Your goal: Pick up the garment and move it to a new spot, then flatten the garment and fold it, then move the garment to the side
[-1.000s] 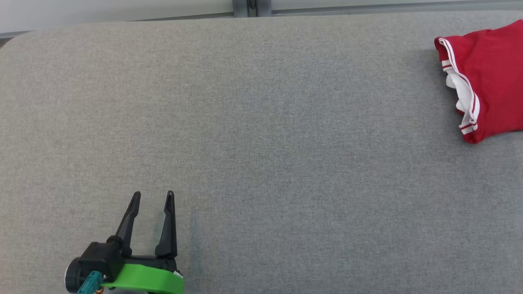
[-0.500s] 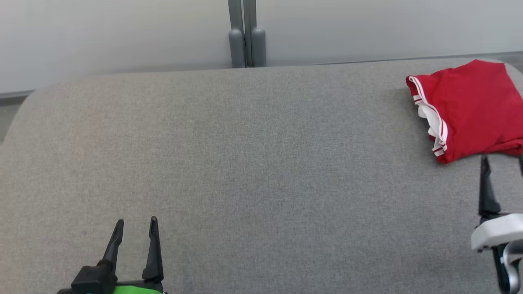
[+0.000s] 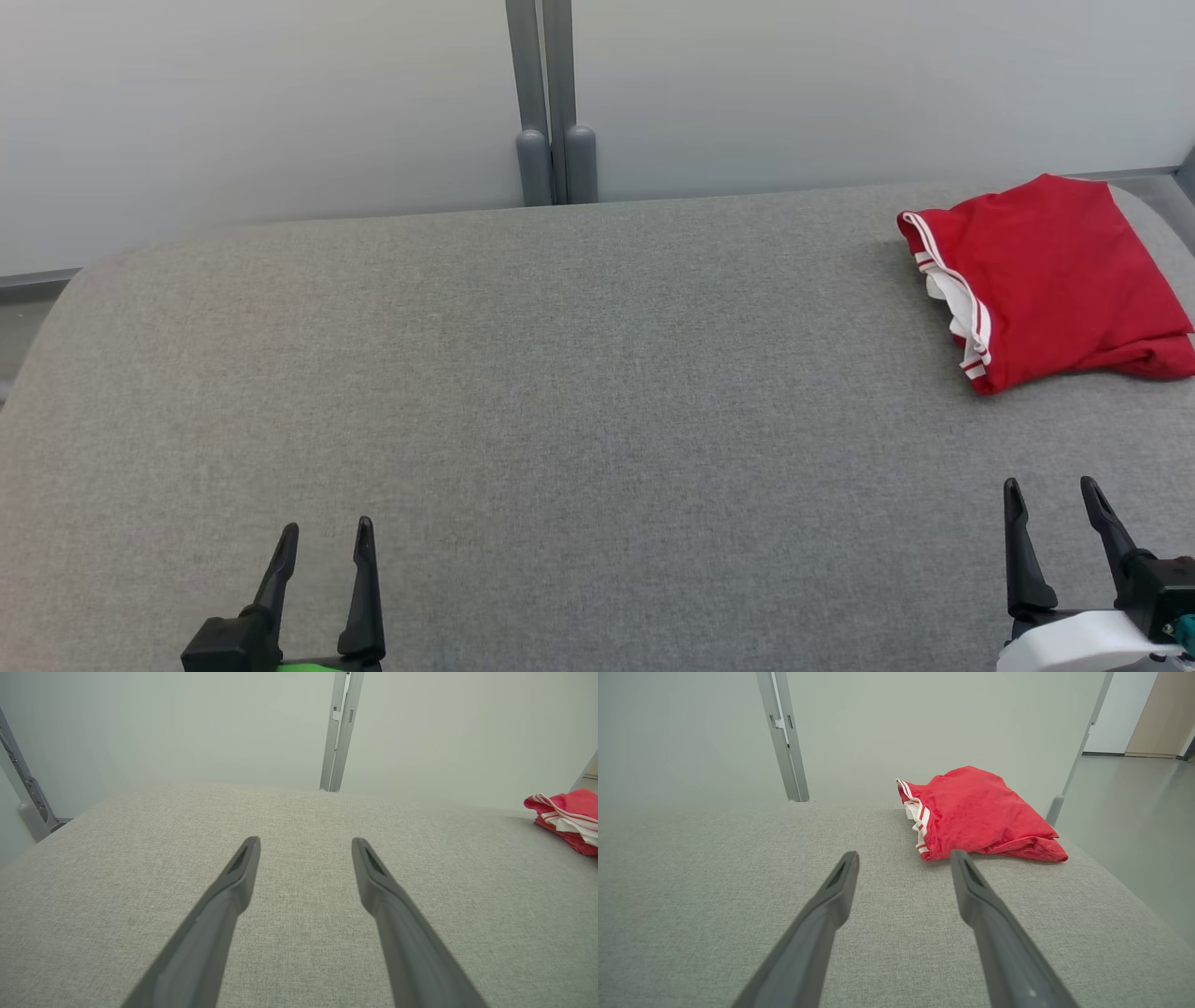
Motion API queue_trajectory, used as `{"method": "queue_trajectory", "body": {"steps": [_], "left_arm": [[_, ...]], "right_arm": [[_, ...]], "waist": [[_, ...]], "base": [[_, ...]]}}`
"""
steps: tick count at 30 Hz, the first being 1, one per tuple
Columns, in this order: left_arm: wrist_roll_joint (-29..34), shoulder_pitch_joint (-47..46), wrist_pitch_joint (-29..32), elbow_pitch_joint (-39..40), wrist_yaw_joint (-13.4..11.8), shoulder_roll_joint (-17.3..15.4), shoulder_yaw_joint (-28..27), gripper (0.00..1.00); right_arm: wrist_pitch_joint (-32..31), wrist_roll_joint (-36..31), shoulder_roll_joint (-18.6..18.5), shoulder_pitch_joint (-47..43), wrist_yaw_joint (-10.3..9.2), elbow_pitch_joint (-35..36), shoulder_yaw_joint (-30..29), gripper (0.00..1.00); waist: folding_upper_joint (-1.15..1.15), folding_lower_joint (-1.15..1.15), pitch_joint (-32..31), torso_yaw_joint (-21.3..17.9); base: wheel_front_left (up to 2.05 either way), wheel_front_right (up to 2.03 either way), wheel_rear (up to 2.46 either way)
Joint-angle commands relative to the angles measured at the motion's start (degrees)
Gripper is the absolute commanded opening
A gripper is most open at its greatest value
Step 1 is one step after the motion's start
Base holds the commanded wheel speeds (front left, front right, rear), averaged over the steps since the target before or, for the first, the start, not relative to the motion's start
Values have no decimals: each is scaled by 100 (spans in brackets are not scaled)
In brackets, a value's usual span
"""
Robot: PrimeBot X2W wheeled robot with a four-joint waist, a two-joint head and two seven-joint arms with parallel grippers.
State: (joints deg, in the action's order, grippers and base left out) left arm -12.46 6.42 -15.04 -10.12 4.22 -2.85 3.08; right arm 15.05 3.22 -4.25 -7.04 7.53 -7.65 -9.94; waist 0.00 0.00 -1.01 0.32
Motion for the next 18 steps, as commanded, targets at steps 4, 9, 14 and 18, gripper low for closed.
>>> {"method": "queue_trajectory", "body": {"steps": [4, 9, 14, 18], "left_arm": [[-49, 21, -16, -126, 111, -12, 54, 100], [-78, -35, -16, -215, 143, -12, 70, 100], [-97, -60, -16, -270, 143, -12, 81, 100], [-101, -60, -16, -290, 130, -12, 97, 100]], "right_arm": [[14, -76, 44, 16, -9, 34, -81, 100], [14, -123, 64, 69, -9, 14, -135, 100], [14, -135, 68, 120, -9, -26, -71, 100], [14, -125, 66, 131, -9, -23, -67, 100]], "waist": [[0, 0, -25, -35], [0, 0, -29, -39], [0, 0, -15, -21], [0, 0, -3, 4]], "base": [[0, 0, 0], [0, 0, 0], [0, 0, 0], [0, 0, 0]]}}
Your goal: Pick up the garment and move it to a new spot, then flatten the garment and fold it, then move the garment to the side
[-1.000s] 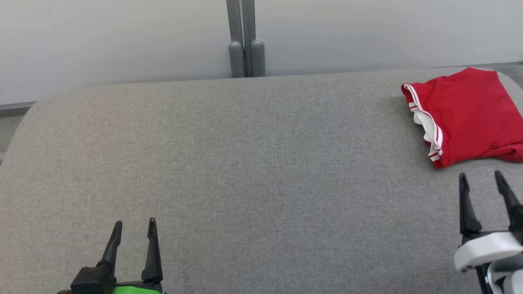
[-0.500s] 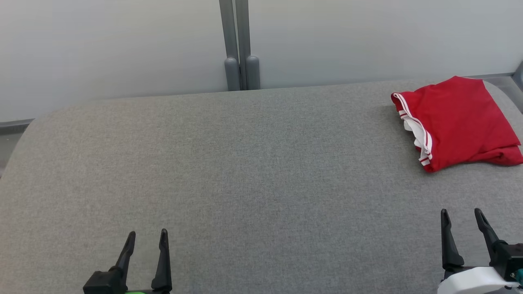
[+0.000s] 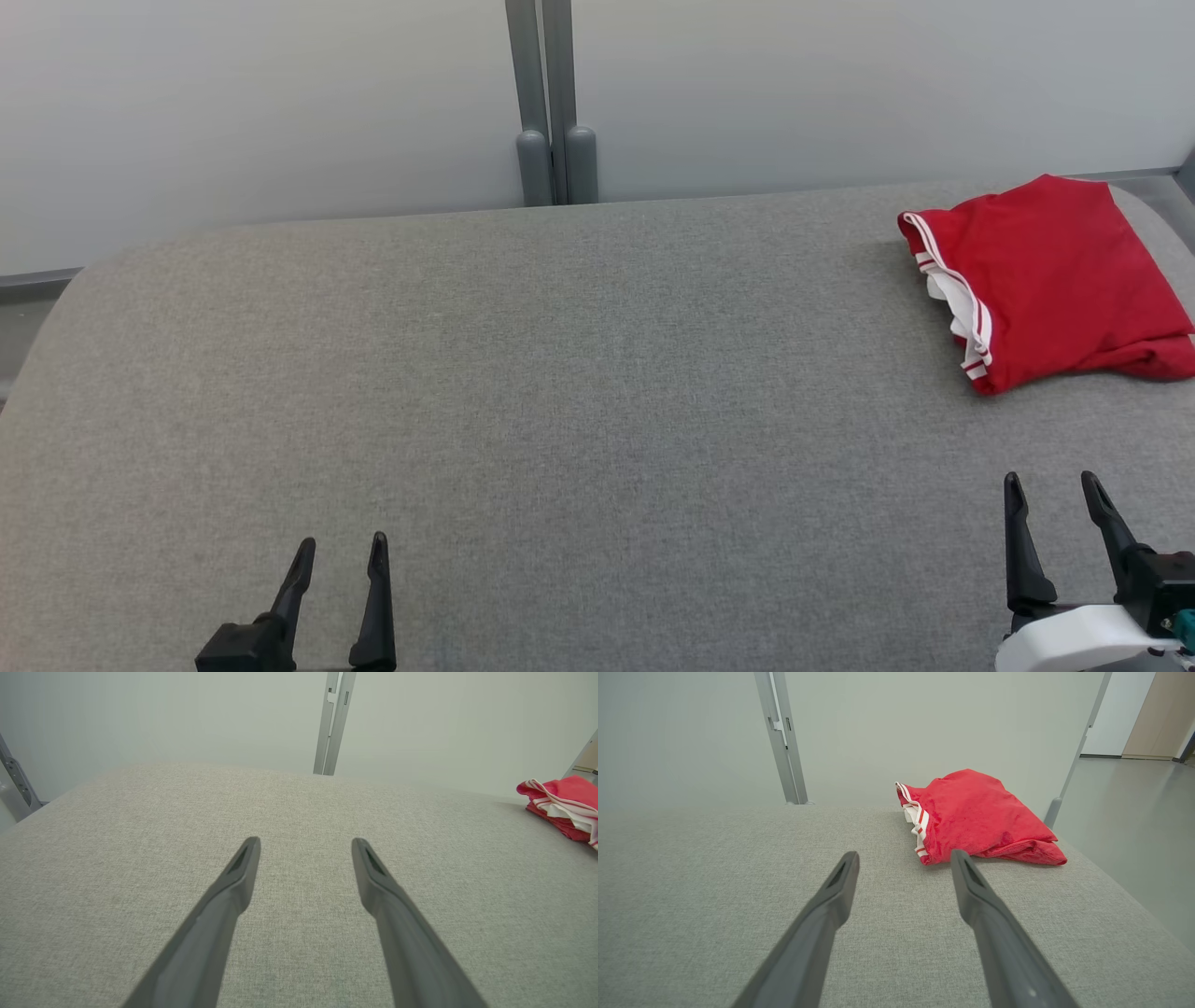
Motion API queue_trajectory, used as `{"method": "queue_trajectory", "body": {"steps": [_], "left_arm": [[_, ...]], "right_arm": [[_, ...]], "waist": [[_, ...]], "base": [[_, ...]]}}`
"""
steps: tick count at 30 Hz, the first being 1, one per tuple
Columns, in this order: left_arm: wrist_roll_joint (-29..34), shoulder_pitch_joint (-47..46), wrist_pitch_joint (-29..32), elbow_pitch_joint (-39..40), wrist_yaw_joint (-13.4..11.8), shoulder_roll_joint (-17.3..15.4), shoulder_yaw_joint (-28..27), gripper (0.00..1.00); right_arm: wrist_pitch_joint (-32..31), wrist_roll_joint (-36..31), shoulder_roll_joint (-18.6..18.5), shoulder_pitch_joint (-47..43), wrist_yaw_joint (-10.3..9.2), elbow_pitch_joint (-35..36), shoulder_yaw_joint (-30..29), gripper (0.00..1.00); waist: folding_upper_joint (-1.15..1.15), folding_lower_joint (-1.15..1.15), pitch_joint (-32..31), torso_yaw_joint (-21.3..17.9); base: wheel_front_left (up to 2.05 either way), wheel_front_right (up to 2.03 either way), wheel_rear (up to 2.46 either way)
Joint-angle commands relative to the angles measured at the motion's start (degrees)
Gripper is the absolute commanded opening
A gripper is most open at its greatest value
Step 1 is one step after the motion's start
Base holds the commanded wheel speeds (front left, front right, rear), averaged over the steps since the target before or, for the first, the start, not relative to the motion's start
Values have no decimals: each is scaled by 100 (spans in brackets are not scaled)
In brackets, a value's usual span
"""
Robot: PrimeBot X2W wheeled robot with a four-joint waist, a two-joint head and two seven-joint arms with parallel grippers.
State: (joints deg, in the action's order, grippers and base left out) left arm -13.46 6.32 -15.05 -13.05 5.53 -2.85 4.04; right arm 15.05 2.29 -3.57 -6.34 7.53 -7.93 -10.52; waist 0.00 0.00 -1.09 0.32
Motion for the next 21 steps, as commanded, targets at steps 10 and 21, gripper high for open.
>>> {"method": "queue_trajectory", "body": {"steps": [10, 21], "left_arm": [[-1, 13, 17, -83, -17, 4, -18, 0], [-869, -107, 271, -246, 6, 9, -126, 0]], "right_arm": [[-15, 21, 28, 13, 1, -98, -10, 0], [-291, 980, 100, 118, 0, -352, 5, 0]], "waist": [[0, 0, 32, 17], [0, 0, 38, 14]], "base": [[0, 0, 0], [0, 0, 0]]}}
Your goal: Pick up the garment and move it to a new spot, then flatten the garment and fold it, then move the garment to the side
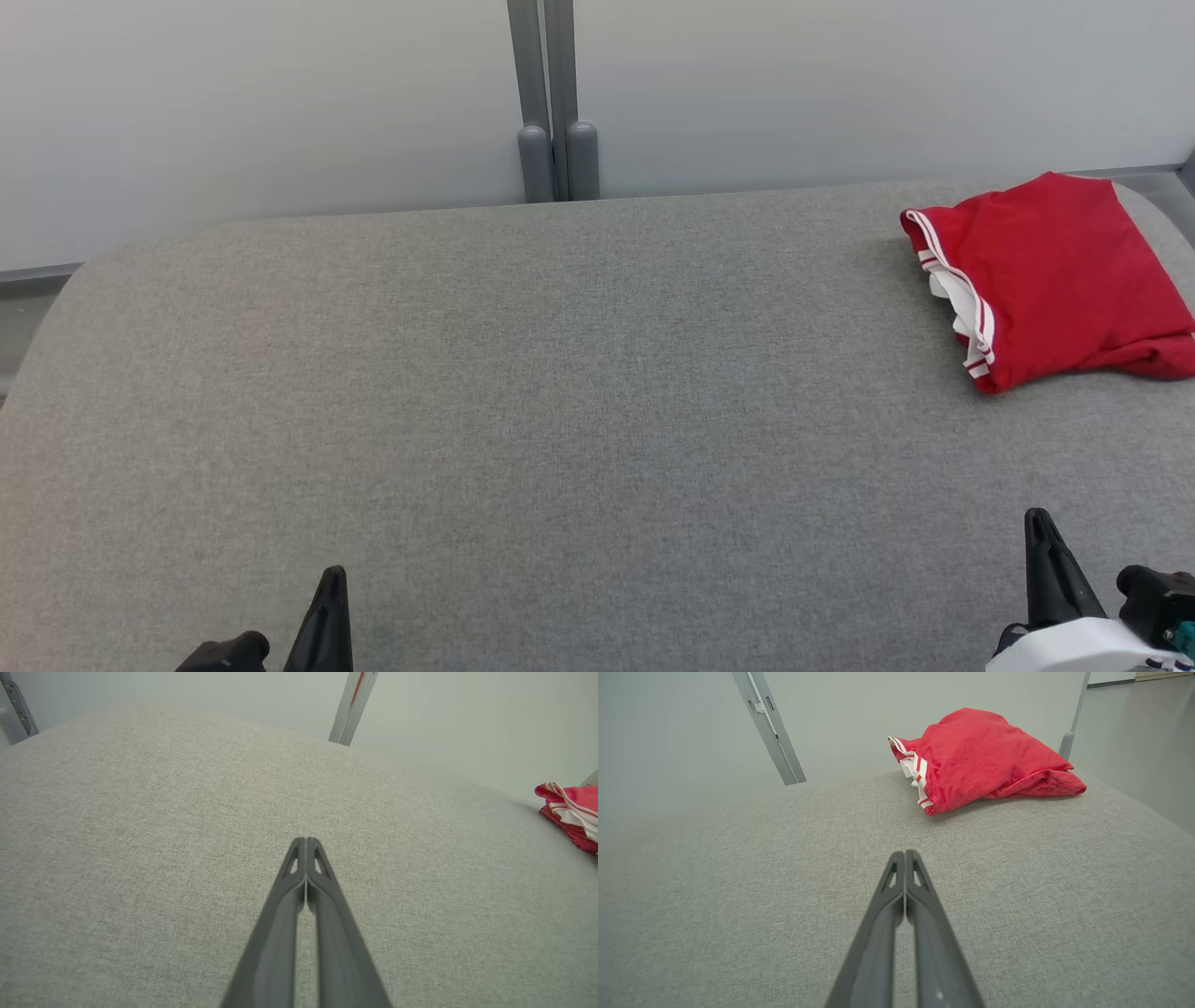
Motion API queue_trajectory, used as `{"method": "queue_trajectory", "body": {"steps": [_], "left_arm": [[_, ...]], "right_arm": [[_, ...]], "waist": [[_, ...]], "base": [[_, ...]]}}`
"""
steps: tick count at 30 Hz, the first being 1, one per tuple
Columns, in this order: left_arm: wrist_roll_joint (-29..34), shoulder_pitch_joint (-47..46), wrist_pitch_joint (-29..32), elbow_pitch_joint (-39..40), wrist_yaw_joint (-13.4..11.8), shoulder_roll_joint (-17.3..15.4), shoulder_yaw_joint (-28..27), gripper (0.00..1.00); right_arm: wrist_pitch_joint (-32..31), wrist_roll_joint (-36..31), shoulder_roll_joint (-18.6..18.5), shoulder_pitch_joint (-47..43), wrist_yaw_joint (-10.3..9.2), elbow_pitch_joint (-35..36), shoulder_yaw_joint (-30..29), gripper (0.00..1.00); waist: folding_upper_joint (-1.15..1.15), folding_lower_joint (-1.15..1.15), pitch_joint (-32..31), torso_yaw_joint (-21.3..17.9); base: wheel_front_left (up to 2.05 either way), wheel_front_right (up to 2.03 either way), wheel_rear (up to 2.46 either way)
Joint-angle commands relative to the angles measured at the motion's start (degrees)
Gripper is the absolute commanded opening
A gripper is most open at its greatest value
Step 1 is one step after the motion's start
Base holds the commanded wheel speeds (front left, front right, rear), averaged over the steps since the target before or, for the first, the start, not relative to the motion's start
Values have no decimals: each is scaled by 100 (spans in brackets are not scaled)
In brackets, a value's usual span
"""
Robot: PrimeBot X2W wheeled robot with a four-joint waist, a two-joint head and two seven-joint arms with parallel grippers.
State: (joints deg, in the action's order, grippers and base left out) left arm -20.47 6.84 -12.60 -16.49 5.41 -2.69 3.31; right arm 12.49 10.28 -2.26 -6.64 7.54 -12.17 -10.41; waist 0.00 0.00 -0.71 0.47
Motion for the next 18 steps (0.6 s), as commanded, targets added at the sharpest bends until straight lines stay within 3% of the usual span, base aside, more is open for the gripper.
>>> {"method": "queue_trajectory", "body": {"steps": [1, 18], "left_arm": [[-280, -178, 56, 101, 21, -8, -68, 0], [-1826, -442, 467, 144, 68, -11, -273, 0]], "right_arm": [[-61, 313, -32, 163, -1, 74, 5, 0], [-448, 2081, -42, 403, -2, 47, 115, 0]], "waist": [[0, 0, 1, -1], [0, 0, 14, -7]], "base": [[0, 0, 0], [0, 0, 0]]}}
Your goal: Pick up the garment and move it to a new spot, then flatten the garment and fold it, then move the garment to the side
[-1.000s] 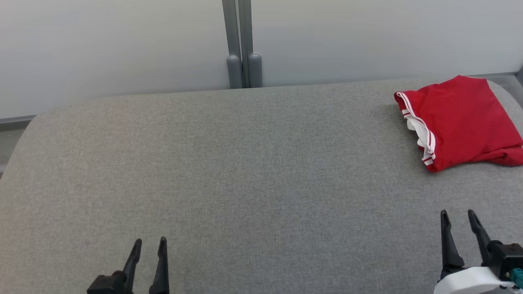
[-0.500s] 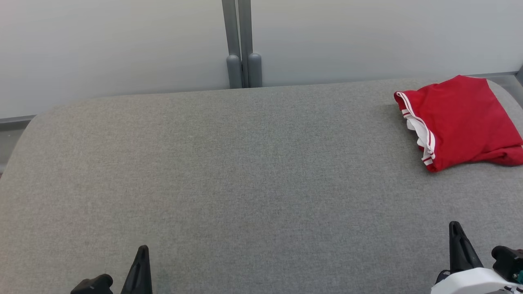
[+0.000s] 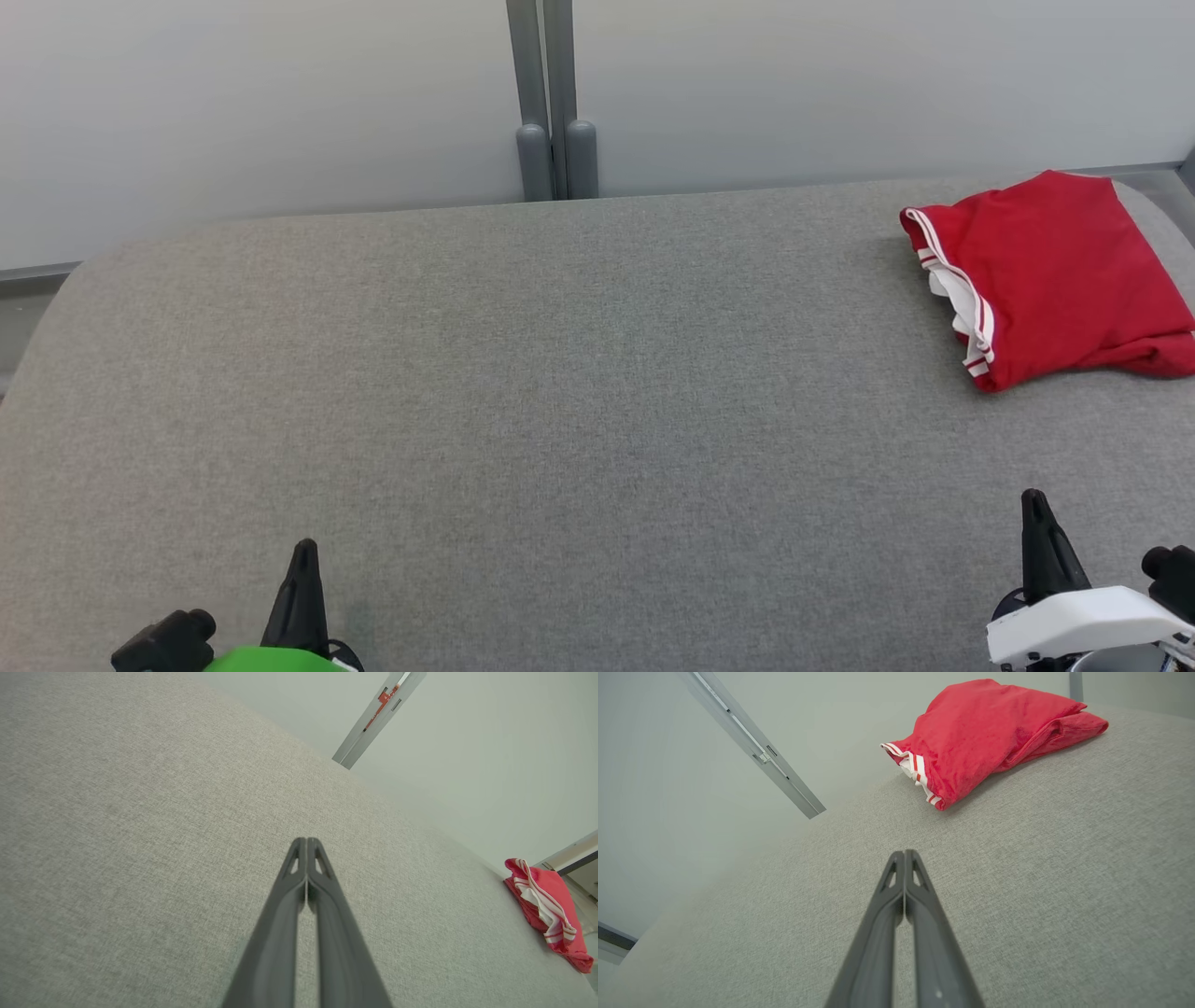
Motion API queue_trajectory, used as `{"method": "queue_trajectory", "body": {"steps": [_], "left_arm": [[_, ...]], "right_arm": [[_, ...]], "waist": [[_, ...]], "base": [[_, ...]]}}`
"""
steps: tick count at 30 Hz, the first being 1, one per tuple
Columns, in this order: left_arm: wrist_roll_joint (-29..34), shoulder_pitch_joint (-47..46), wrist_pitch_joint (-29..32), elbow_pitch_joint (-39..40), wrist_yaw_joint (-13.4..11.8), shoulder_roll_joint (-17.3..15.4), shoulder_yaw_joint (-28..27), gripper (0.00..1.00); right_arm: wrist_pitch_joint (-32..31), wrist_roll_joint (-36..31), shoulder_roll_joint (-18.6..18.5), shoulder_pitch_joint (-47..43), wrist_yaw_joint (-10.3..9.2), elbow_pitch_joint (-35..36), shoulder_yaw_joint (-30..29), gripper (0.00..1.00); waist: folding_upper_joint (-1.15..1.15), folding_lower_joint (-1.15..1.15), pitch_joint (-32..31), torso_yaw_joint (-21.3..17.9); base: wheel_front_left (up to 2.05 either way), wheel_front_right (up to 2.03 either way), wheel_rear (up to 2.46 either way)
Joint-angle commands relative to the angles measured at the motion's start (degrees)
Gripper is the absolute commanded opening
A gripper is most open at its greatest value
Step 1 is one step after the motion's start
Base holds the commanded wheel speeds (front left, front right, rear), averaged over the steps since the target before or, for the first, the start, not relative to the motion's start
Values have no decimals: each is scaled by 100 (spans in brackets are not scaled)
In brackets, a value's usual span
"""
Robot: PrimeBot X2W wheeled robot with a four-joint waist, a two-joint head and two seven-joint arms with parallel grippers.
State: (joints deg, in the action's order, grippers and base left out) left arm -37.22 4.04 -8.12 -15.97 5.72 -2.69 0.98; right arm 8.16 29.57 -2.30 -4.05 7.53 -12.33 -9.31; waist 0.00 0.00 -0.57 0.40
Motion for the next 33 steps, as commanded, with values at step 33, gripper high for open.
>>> {"method": "queue_trajectory", "body": {"steps": [33], "left_arm": [[-2475, -564, 648, 145, 100, -19, -357, 0]], "right_arm": [[-652, 2808, -54, 543, -3, -33, 125, 0]], "waist": [[0, 0, 25, -13]], "base": [[0, 0, 0]]}}
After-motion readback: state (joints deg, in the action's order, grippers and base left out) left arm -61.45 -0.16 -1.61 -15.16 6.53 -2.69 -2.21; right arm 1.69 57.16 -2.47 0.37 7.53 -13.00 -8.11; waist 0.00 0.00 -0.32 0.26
